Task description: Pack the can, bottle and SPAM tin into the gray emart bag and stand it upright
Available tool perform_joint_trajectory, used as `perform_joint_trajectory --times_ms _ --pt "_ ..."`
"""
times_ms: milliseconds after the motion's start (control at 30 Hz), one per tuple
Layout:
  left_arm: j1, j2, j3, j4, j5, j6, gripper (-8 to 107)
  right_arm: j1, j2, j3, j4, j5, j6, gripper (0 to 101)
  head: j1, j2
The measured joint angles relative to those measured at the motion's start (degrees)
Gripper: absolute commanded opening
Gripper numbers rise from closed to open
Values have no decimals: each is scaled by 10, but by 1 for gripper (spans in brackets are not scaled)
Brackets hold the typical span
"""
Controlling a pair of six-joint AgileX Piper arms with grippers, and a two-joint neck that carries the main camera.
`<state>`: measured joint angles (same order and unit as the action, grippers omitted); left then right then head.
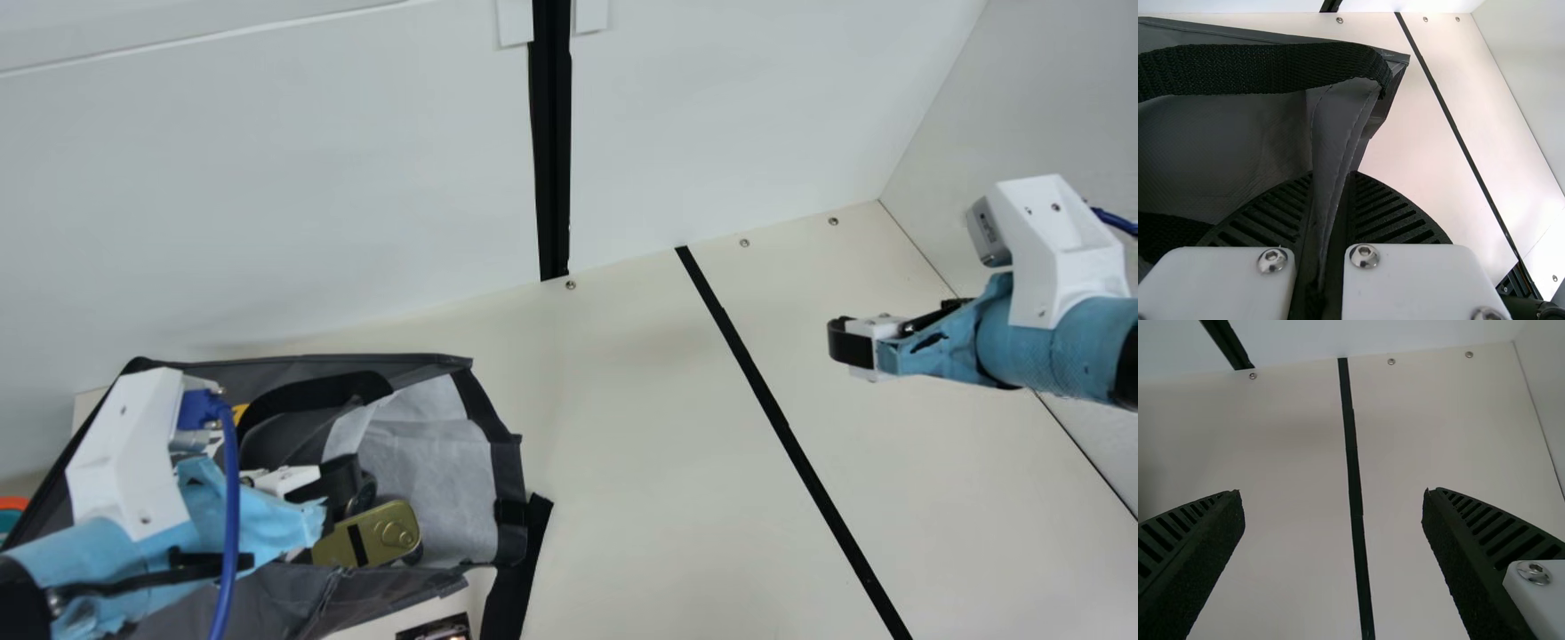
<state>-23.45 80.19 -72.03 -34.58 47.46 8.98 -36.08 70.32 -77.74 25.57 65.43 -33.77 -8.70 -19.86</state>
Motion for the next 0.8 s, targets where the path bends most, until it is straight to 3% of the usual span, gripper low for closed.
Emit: perform_joint_trajectory --times_ms 800 --pt "0 0 0 0 0 0 -8 61 69 53 128 -41 -127 95 0 -1"
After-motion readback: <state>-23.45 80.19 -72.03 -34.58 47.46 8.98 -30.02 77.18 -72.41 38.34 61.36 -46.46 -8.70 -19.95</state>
